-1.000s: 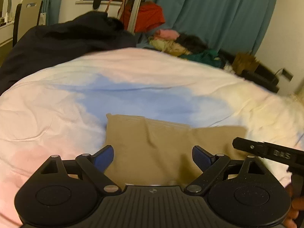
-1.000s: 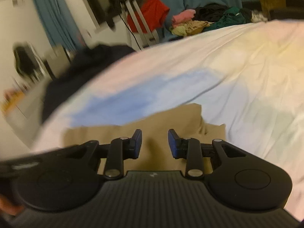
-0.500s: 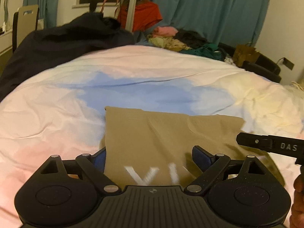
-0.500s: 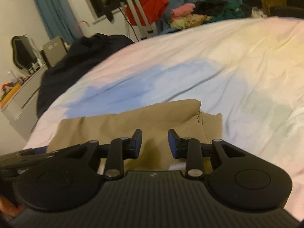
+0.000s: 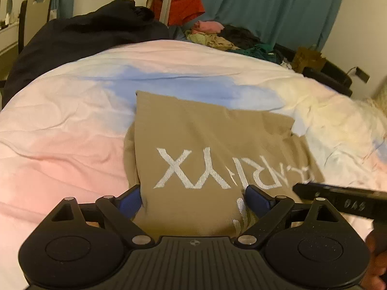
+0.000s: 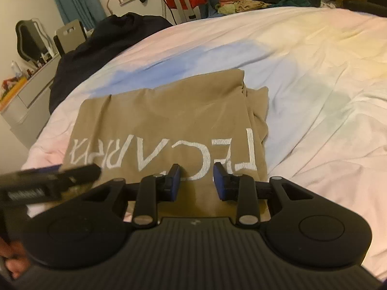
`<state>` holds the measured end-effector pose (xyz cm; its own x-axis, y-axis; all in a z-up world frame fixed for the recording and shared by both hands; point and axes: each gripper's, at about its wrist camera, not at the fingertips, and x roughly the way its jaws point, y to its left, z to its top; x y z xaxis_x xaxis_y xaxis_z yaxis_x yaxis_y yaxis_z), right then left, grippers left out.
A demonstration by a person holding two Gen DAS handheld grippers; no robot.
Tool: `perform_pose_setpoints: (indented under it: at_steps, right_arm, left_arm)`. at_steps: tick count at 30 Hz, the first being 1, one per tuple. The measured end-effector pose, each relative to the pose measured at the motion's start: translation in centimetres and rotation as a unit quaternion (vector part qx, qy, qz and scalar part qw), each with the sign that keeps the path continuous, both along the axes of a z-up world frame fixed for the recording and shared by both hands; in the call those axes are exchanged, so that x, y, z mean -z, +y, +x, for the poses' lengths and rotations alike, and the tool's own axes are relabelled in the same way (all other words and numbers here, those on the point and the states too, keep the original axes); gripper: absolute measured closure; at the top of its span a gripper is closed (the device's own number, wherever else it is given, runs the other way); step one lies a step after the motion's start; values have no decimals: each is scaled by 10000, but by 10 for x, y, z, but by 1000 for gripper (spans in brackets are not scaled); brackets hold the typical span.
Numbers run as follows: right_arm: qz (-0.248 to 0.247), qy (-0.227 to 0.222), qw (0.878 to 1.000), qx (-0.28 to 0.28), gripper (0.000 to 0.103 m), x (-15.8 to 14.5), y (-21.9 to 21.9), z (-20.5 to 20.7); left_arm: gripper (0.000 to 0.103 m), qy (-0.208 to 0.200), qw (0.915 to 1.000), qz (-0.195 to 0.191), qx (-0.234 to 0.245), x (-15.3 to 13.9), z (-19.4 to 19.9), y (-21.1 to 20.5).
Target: Fold clothes
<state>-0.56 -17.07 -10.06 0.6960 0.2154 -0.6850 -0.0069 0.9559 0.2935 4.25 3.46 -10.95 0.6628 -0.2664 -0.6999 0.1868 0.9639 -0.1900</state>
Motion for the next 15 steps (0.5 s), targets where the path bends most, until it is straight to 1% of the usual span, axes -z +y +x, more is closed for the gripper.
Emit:
perform_pose_setpoints:
  at_steps: [1,2,3,4,5,7,9,11,13,15]
  right_arm:
    - [44,-6,10000,29,71,-1,-1,-1]
    - [121,-5,9999,63,71,-1,-3,-1]
    - [197,-2,9998,94,70,-2,-5,-2]
    - [274,9,9995,124,70,-1,-7,-1]
    - [368,30,9992,163,70,-1,-9,-1]
    - [572,71,9980,244,68,0,-14,1]
    - [703,81,9971,290,68,1,-17,2]
    - [821,92,9960,331,69,1,-20,2]
    - [868,105,9956,347,69,1,-21,2]
    - [901,112,9952,372,68,1,-21,2]
  left_arm:
    - [11,-19,9999,-139,2,-4,1,7]
    - [11,0,9992,-410,-12,-8,2,17]
    - [11,90,9967,-809,-29,-12,2,28]
    - [11,193,9931,-1157,-40,-15,1,36]
    - [11,319,9877,-1529,-74,-19,1,45]
    - [11,480,9767,-2092,-54,-24,-5,59]
    - [11,563,9692,-2391,154,-28,-13,68]
    - [11,812,9595,-2672,375,-25,-20,77]
    - [11,1053,9488,-2948,423,-18,-25,85]
    - [10,1211,9408,-3143,393,-9,-26,86]
